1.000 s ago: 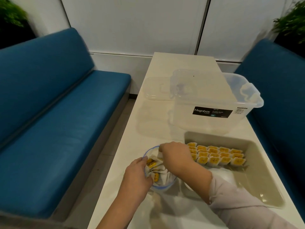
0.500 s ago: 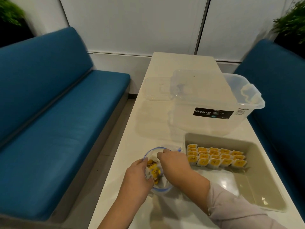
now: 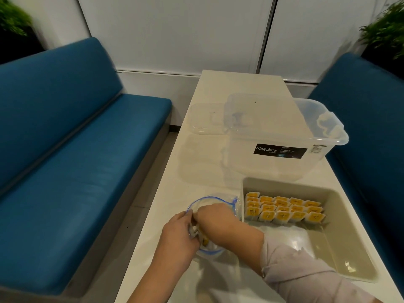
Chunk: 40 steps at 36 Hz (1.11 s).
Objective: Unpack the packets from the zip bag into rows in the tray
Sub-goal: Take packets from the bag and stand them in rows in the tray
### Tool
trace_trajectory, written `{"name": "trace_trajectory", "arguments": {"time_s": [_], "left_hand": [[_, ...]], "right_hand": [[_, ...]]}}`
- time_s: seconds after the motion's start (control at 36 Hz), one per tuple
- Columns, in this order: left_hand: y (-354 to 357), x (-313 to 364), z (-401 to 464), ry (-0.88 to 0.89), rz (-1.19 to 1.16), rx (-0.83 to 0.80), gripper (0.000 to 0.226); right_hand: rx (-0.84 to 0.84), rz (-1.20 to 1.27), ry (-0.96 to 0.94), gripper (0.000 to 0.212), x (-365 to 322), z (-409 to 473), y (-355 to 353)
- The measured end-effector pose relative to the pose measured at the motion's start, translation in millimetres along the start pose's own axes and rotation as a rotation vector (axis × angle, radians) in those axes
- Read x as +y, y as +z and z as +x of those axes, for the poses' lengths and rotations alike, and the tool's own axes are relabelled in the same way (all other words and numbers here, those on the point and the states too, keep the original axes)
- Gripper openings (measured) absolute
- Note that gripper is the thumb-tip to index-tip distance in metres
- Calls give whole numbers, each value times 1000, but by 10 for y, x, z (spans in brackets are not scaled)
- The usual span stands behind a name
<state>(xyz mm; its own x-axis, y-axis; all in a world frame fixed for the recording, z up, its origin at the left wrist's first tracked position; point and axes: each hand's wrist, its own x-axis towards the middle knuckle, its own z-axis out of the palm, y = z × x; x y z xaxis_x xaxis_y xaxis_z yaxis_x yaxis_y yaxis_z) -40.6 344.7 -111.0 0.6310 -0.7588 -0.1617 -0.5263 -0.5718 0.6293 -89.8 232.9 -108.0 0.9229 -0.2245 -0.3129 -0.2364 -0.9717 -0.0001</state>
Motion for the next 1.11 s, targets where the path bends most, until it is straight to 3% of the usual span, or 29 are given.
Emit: {"name": "trace_trajectory", "arguments": {"time_s": [0.17, 0.33, 0.44, 0.72, 1.03, 1.11], "left_hand": [[-2, -7, 3, 17, -12, 14, 49], [-5, -13, 3, -25, -19, -1, 65], [-13, 6, 3, -16, 4, -5, 63], [4, 20, 10, -39, 41, -5, 64], [31, 32, 24, -85, 52, -22, 66], [33, 34, 28, -90, 76, -21, 66]], "right_hand": [[82, 104, 26, 21, 76, -78, -96], [202, 316, 126, 10, 273, -170, -179], [199, 360, 183, 20, 394, -231, -212], [199, 396, 252, 10, 536, -401, -243], [289, 709, 320, 3, 709, -632, -289], [340, 851, 323, 19, 821, -736, -301]]}}
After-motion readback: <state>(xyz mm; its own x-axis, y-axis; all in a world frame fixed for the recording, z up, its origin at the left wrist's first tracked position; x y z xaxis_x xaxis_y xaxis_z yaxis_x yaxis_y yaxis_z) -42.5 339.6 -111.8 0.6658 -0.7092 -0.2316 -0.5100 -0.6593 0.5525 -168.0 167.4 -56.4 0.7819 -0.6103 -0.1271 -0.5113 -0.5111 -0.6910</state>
